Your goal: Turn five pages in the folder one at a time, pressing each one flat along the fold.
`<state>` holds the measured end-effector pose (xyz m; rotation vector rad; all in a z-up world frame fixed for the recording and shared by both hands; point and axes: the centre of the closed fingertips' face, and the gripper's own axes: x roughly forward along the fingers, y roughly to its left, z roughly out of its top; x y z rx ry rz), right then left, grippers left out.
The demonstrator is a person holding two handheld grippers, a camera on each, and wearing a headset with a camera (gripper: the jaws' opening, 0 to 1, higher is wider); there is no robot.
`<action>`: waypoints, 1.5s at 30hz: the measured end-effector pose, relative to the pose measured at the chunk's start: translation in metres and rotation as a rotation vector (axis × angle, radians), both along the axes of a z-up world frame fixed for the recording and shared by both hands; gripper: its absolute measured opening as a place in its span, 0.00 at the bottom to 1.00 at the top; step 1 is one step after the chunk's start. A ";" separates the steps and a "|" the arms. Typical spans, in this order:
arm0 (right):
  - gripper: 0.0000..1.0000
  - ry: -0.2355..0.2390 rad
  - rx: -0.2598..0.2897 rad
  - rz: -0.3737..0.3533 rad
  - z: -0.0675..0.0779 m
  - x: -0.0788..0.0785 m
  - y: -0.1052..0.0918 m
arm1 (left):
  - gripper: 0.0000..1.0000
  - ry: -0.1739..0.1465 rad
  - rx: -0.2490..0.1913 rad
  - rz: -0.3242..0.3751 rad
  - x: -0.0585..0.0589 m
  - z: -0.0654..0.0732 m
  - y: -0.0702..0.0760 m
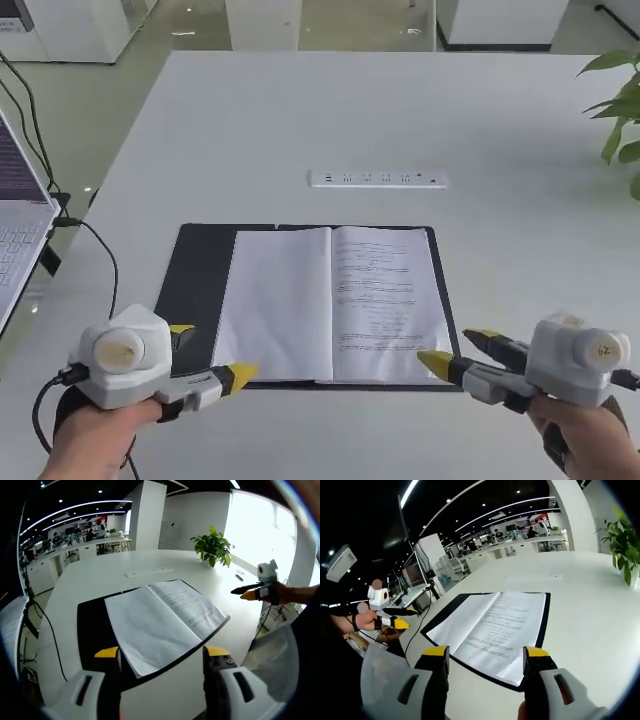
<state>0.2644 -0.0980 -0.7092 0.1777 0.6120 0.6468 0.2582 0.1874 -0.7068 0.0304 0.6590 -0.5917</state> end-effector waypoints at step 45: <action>0.63 0.004 0.001 -0.111 0.006 -0.042 -0.024 | 0.68 -0.018 -0.037 -0.167 0.005 0.019 -0.068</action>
